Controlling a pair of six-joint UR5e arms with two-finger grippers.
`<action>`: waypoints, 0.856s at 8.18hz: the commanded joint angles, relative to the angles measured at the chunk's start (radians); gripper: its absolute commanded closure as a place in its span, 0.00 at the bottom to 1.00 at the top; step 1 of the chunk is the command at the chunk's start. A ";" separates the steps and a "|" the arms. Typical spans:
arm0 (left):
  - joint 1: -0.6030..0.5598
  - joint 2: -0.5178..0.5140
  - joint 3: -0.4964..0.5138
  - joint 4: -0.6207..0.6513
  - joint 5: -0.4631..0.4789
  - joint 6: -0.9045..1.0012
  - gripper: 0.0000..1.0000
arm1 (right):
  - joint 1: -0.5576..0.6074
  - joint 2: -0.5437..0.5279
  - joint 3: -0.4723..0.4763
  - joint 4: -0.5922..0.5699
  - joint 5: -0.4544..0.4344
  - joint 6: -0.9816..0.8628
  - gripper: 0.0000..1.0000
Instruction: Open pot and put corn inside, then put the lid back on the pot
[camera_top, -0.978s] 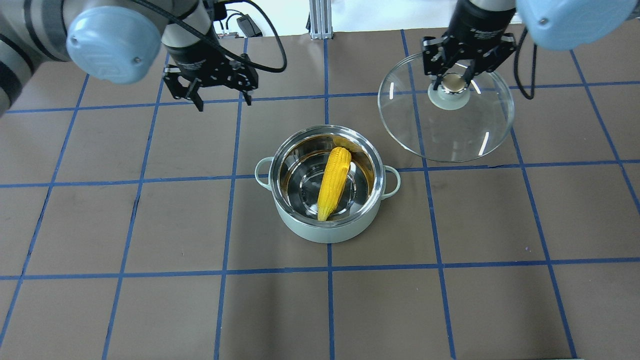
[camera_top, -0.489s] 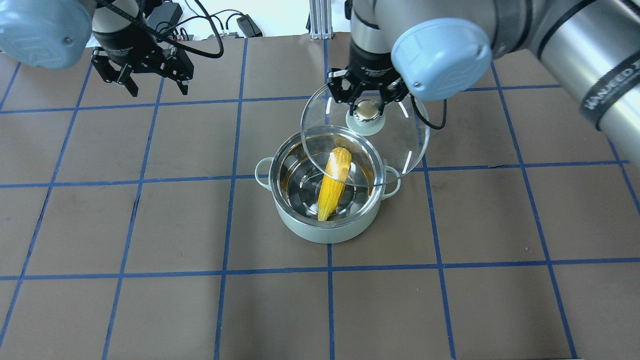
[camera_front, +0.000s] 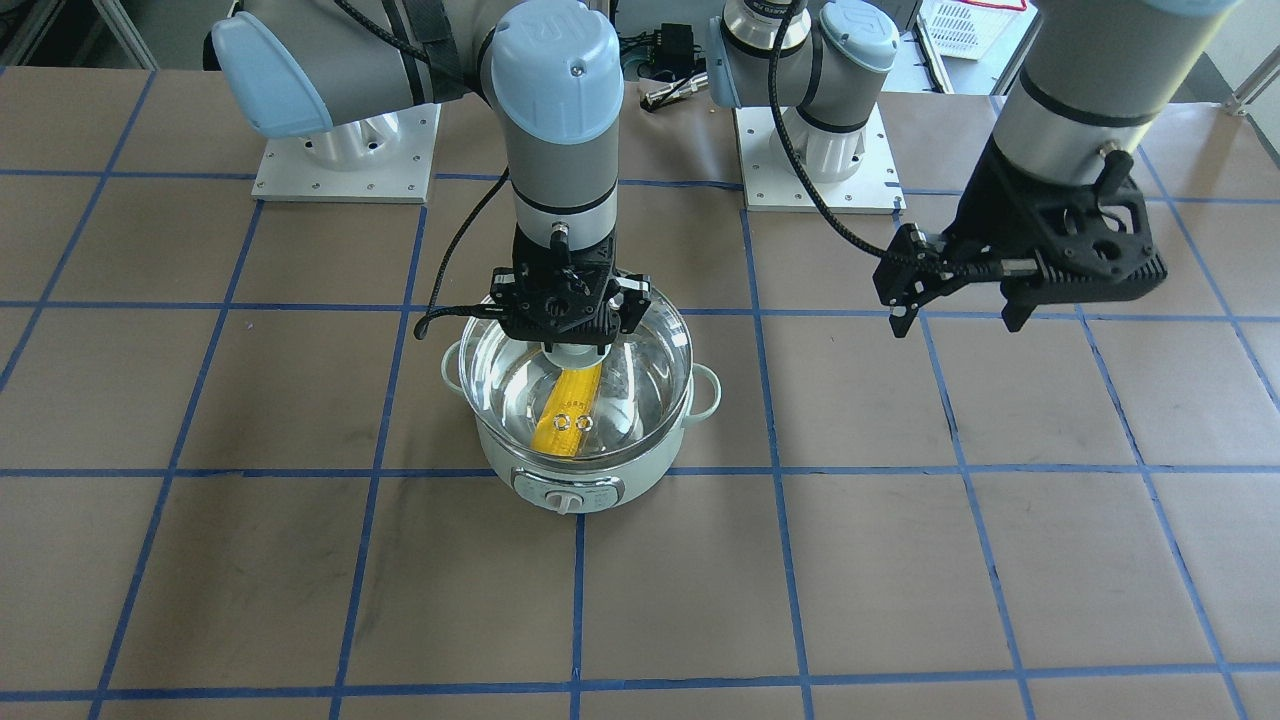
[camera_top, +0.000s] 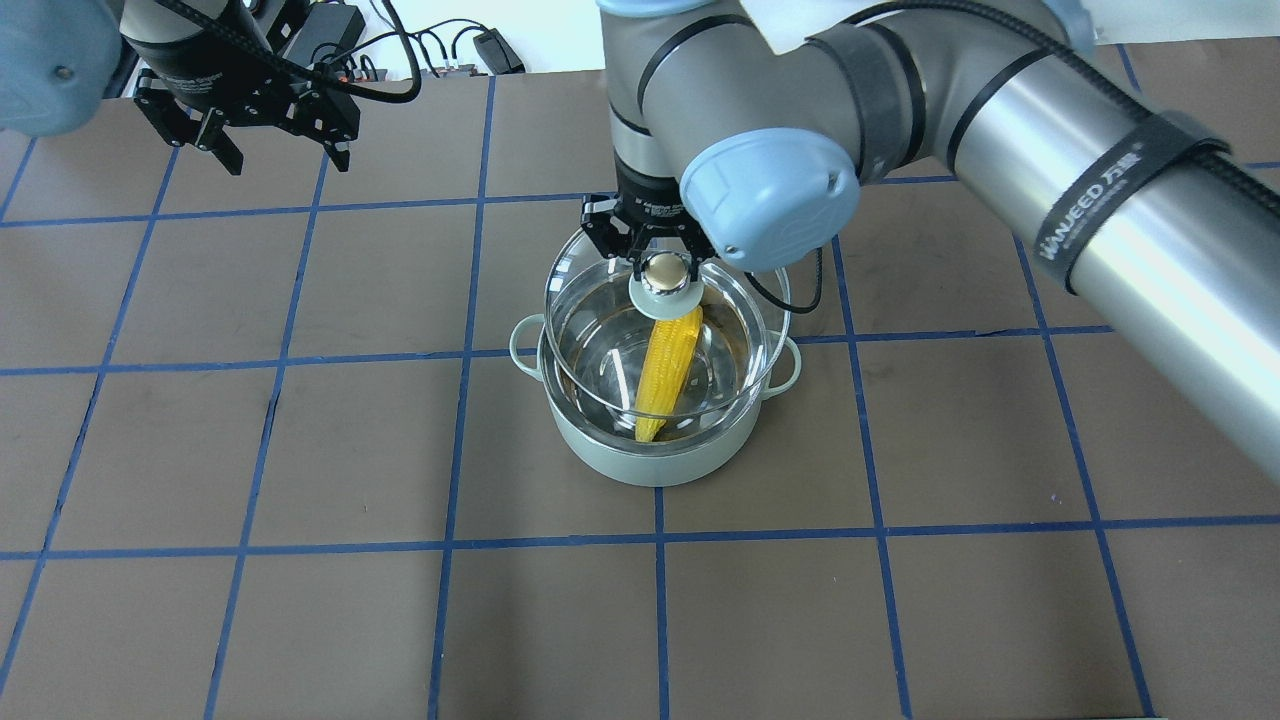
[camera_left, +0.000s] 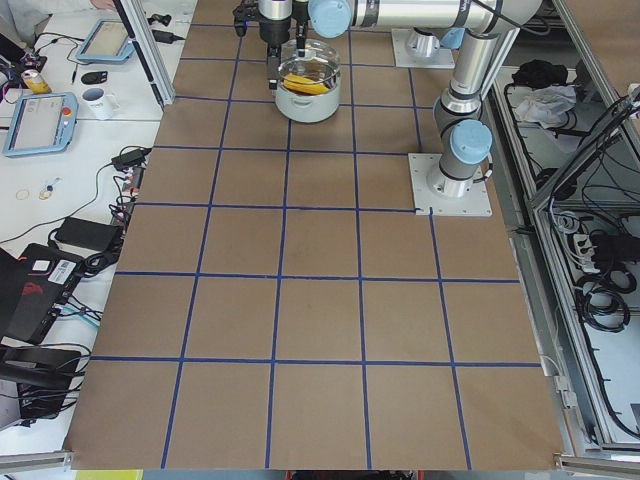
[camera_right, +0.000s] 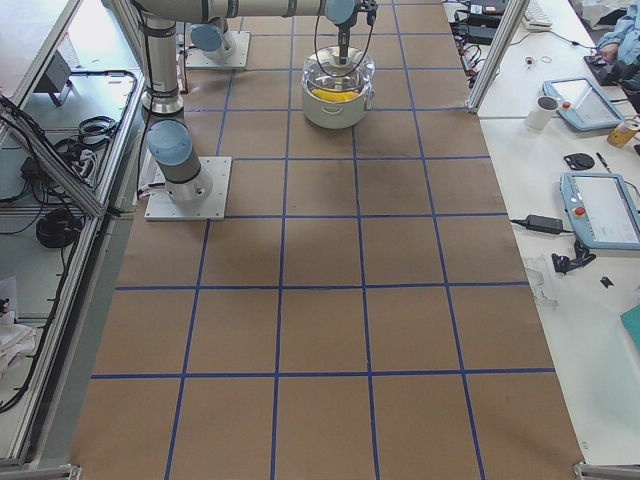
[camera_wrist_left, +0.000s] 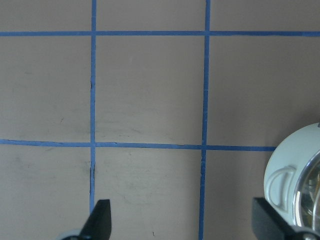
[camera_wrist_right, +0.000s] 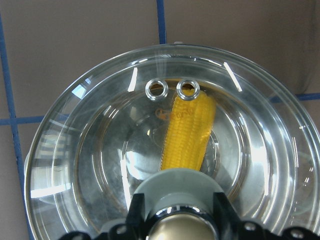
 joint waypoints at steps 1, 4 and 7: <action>-0.005 0.045 -0.010 -0.022 -0.030 -0.017 0.00 | 0.013 0.013 0.028 -0.046 0.000 0.042 0.82; -0.007 0.033 -0.038 -0.020 -0.036 -0.003 0.00 | 0.013 0.032 0.028 -0.077 -0.003 0.034 0.81; -0.007 0.029 -0.042 -0.022 -0.025 0.002 0.00 | 0.013 0.035 0.028 -0.076 -0.019 0.016 0.81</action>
